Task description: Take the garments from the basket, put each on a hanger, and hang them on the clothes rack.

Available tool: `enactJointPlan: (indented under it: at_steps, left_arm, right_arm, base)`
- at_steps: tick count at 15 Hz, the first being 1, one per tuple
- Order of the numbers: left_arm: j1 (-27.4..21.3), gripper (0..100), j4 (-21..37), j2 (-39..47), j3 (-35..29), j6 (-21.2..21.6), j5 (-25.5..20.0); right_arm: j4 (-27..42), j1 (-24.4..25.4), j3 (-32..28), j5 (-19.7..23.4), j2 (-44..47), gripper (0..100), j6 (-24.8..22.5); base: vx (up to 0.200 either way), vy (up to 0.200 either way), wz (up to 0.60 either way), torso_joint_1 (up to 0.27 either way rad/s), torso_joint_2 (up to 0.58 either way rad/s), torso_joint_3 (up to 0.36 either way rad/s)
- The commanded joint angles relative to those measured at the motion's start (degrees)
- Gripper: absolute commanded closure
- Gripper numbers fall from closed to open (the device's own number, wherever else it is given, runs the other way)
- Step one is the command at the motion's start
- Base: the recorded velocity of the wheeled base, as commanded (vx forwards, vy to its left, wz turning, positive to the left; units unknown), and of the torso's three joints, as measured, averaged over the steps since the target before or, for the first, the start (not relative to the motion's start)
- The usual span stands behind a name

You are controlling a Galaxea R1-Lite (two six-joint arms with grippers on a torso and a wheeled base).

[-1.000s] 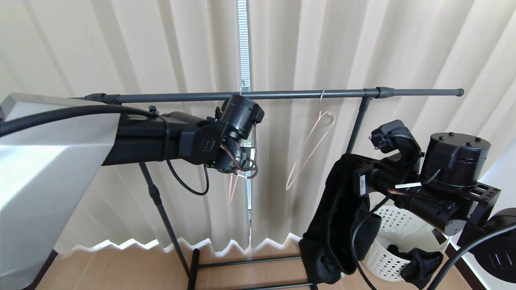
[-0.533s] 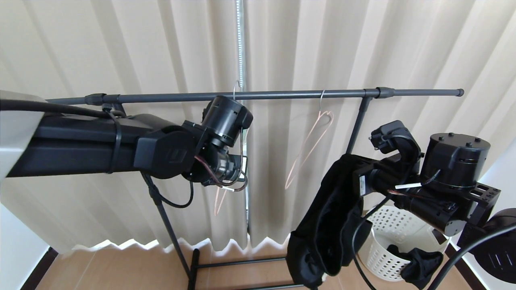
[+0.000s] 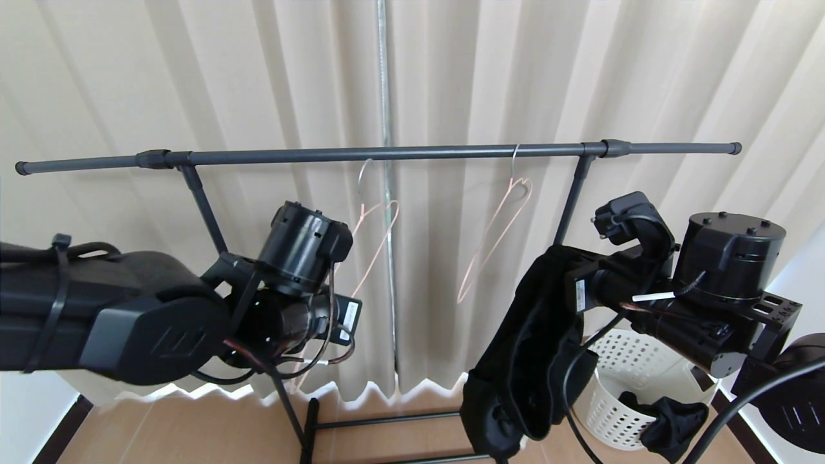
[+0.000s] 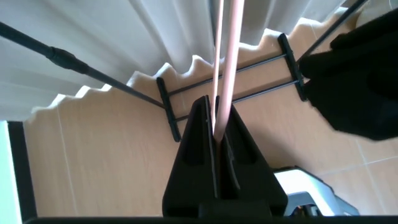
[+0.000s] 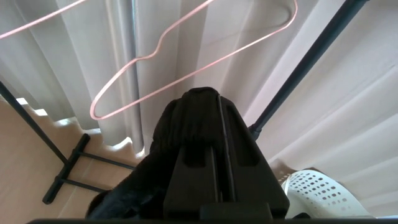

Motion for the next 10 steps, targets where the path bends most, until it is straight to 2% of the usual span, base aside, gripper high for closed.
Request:
enactJointPlan:
  at_steps: [1, 4, 6, 7, 10]
  left_arm:
    - [0.07, 100, -6.09, -5.97, 9.82, 3.48, -1.22]
    - [0.34, 100, -15.23, -10.98, 20.02, 8.32, -8.16]
    - [1.30, 100, -20.41, -12.65, 25.29, 11.39, -10.89]
    - [1.30, 100, -20.77, -12.74, 25.64, 11.57, -11.06]
    - [3.41, 100, -30.78, -13.01, 31.27, 12.54, -17.39]
  right_arm:
    - [0.06, 0.02, 0.03, -0.01, -0.04, 100, 0.01]
    - [0.06, -0.07, 0.21, -0.10, -0.65, 100, 0.01]
    - [0.24, -0.07, 0.38, -0.63, -1.62, 100, -0.08]
    - [0.24, -0.07, 0.38, -0.63, -1.71, 100, -0.08]
    - [0.41, -0.07, 0.38, -0.63, -1.44, 100, -0.08]
  base:
    - [0.000, 0.000, 0.00, 0.000, 0.00, 0.000]
    - [0.000, 0.000, 0.00, 0.000, 0.00, 0.000]
    - [0.000, 0.000, 0.00, 0.000, 0.00, 0.000]
    - [0.000, 0.000, 0.00, 0.000, 0.00, 0.000]
    - [0.000, 0.000, 0.00, 0.000, 0.00, 0.000]
